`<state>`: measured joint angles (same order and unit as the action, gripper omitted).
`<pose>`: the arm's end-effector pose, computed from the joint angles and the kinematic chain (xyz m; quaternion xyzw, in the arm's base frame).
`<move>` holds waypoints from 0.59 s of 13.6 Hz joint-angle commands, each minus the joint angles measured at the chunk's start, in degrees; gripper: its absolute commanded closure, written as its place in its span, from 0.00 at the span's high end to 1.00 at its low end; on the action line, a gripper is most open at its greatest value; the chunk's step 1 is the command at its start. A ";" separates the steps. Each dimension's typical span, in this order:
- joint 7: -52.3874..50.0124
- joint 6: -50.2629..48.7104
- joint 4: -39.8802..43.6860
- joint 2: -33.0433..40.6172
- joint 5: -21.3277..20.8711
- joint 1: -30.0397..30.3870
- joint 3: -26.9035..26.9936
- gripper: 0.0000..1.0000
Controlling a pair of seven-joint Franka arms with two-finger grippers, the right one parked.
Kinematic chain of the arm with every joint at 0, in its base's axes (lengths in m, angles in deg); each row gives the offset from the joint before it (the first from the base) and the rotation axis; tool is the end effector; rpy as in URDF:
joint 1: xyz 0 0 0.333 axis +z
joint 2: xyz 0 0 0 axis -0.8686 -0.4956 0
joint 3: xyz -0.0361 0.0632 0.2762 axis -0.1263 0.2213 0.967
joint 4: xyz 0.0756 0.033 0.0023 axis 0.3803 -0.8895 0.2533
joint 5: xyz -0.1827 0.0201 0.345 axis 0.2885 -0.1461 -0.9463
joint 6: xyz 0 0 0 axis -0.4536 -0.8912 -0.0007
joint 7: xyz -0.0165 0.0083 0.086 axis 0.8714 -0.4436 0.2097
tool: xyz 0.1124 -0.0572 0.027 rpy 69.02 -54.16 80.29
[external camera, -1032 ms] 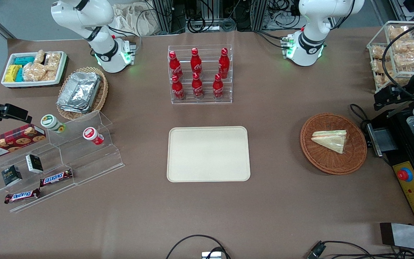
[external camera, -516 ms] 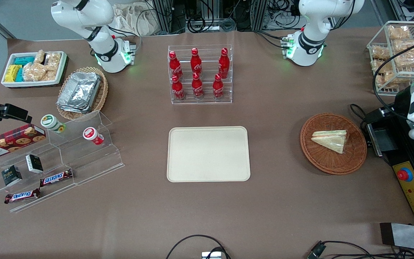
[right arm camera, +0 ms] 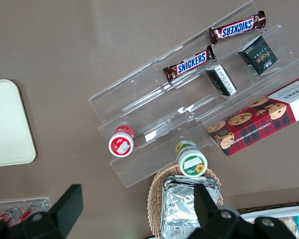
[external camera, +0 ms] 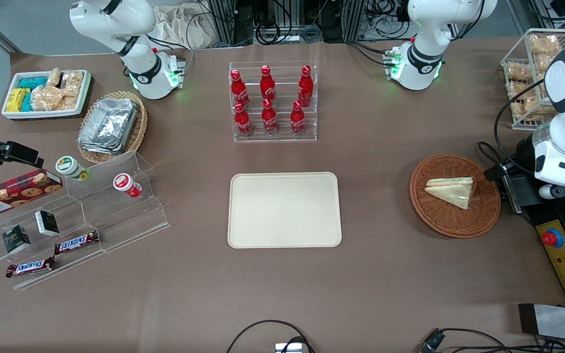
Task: Place sandwich from basket to tray
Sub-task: 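Move the left gripper over the wrapped sandwich in the wicker basket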
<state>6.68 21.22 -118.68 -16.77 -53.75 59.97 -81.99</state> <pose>0.5534 0.0165 0.4227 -0.9687 -0.2422 0.0462 0.0289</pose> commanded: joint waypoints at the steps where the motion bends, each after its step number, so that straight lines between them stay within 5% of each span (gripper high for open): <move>1: -2.26 7.31 -8.25 3.85 2.33 0.15 1.67 1.00; 8: -16.31 22.36 -19.17 4.03 3.75 -0.12 1.68 1.00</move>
<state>-5.50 40.65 -135.01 -14.21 -50.58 60.04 -80.08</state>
